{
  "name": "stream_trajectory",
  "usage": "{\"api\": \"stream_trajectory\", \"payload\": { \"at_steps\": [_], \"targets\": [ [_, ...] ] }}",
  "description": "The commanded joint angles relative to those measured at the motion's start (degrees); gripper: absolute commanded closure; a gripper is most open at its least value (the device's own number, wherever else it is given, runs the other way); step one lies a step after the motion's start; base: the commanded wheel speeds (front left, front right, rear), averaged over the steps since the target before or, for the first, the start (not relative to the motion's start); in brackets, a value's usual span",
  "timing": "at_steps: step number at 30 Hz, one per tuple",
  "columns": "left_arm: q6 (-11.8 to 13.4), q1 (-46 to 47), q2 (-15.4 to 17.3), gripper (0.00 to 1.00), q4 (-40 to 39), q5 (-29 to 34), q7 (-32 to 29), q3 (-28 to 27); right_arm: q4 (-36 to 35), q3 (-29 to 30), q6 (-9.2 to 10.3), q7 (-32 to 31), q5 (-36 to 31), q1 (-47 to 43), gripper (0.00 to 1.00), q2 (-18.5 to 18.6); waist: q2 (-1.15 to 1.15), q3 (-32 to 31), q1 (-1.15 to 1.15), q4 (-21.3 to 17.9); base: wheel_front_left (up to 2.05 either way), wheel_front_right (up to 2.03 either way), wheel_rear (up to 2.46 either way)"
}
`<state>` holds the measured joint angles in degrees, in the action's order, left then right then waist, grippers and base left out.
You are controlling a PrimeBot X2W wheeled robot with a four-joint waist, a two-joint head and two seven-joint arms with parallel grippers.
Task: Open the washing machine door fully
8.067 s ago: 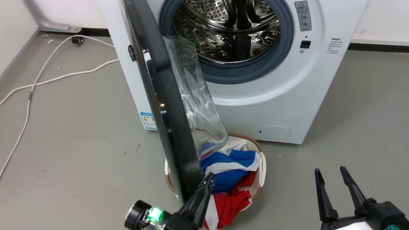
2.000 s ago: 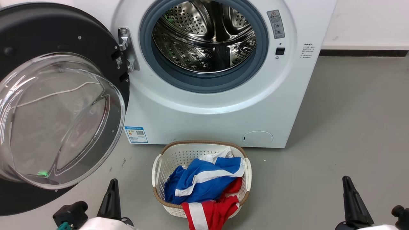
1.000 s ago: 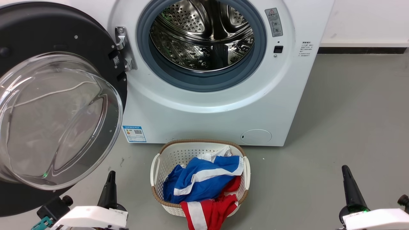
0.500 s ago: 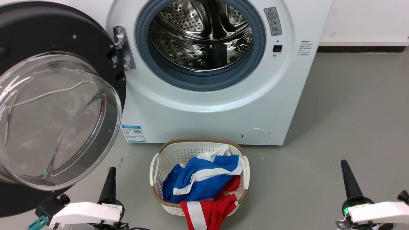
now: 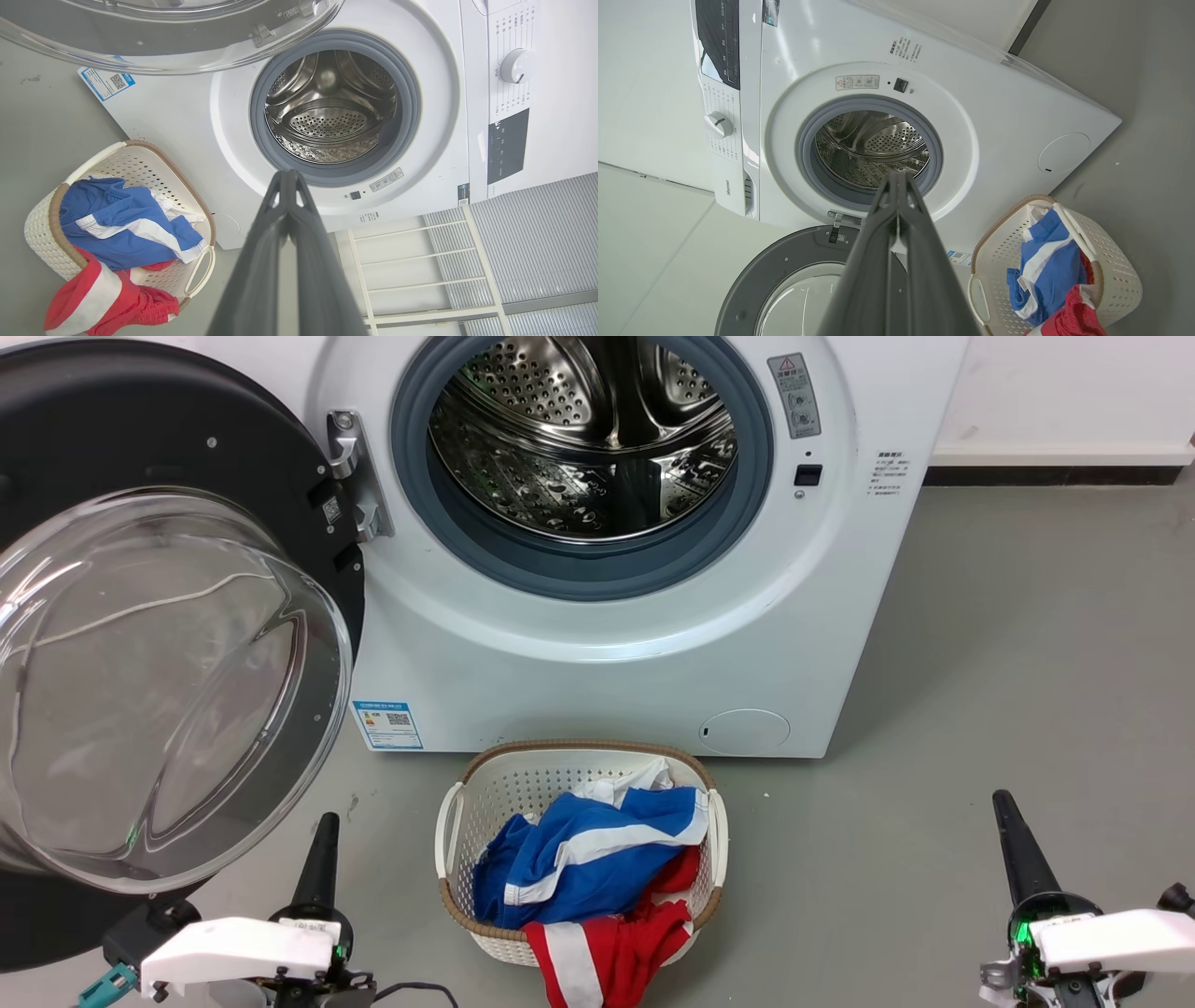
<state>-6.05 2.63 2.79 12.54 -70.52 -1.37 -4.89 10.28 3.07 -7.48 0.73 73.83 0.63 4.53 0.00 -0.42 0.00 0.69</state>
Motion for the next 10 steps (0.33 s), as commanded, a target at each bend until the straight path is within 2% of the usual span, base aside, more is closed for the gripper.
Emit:
{"api": "stream_trajectory", "payload": {
  "at_steps": [1,10],
  "targets": [
    [-0.28,1.29,0.14,1.0,-0.14,-1.22,-0.27,-0.27,-0.08,0.11,-0.02,-0.24,1.28,1.31,1.0,0.38,0.0,0.01,0.0,-0.01,0.0,0.0,0.0],
    [-0.57,1.91,0.14,1.0,0.25,-6.07,-1.54,-0.6,0.84,0.39,-0.02,-1.5,5.78,2.36,1.0,0.3,0.0,0.13,0.0,-0.15,0.0,0.0,0.0]
  ]
}}
